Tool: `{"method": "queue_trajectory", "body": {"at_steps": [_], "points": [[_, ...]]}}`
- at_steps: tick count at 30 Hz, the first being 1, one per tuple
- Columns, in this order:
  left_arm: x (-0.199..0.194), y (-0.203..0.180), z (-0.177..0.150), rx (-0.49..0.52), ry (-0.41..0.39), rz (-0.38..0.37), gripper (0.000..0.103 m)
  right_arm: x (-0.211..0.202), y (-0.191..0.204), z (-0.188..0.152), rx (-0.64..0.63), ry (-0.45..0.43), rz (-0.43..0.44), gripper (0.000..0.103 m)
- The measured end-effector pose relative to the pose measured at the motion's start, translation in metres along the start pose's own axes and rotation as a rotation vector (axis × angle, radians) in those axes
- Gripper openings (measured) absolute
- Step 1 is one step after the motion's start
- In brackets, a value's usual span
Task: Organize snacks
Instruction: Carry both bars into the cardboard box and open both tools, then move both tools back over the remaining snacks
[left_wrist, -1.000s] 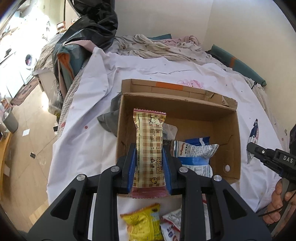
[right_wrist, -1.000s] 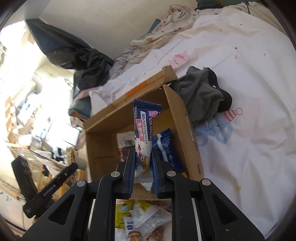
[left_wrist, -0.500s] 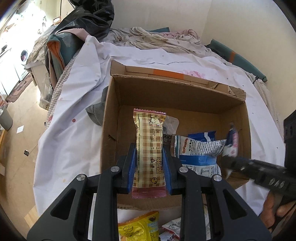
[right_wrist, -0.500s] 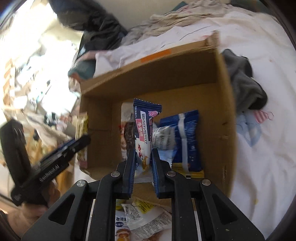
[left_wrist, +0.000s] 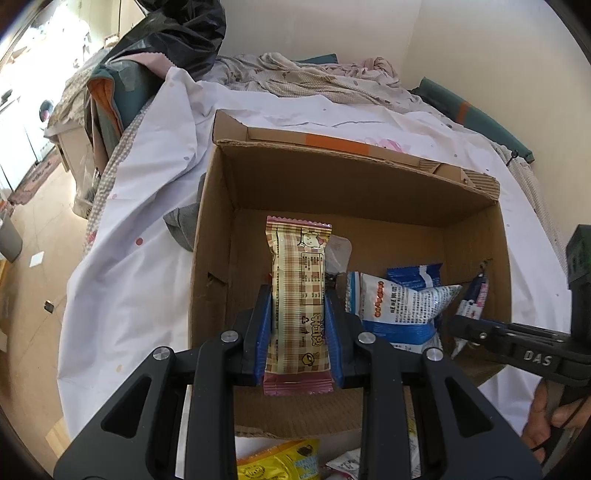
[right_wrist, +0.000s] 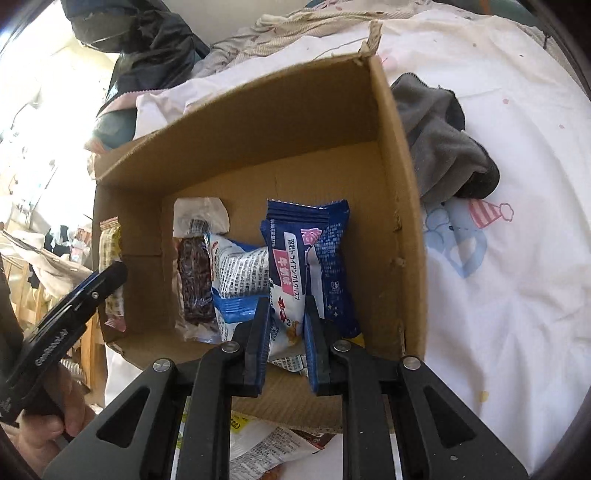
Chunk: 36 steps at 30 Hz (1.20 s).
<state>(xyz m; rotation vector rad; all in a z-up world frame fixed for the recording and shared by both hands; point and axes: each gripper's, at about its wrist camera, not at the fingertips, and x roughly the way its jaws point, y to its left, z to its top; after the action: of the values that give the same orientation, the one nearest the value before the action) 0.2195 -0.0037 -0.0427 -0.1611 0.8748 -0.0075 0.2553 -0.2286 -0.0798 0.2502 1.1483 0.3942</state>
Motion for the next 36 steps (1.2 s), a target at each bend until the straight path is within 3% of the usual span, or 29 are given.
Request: {"method": "queue_trajectory", "body": {"at_steps": [15, 21, 22, 23, 26, 36], "points": [[0.001, 0.004, -0.002, 0.001, -0.020, 0.031, 0.028, -0.007, -0.001, 0.001, 0.020, -0.019, -0.010, 0.021], [-0.007, 0.003, -0.001, 0.002, -0.043, 0.032, 0.060, -0.018, 0.003, 0.002, 0.008, -0.071, 0.006, 0.022], [-0.009, 0.003, 0.000, 0.001, -0.048, 0.028, 0.071, -0.020, 0.004, 0.002, 0.007, -0.079, 0.007, 0.023], [-0.011, 0.003, 0.000, -0.003, -0.055, 0.021, 0.080, -0.021, 0.004, 0.002, 0.009, -0.083, 0.011, 0.030], [-0.017, 0.005, 0.001, -0.010, -0.079, 0.012, 0.082, -0.027, 0.002, 0.001, 0.036, -0.115, 0.031, 0.080], [-0.029, 0.007, -0.004, -0.004, -0.093, 0.018, 0.083, -0.041, 0.003, -0.006, 0.053, -0.144, 0.024, 0.081]]}}
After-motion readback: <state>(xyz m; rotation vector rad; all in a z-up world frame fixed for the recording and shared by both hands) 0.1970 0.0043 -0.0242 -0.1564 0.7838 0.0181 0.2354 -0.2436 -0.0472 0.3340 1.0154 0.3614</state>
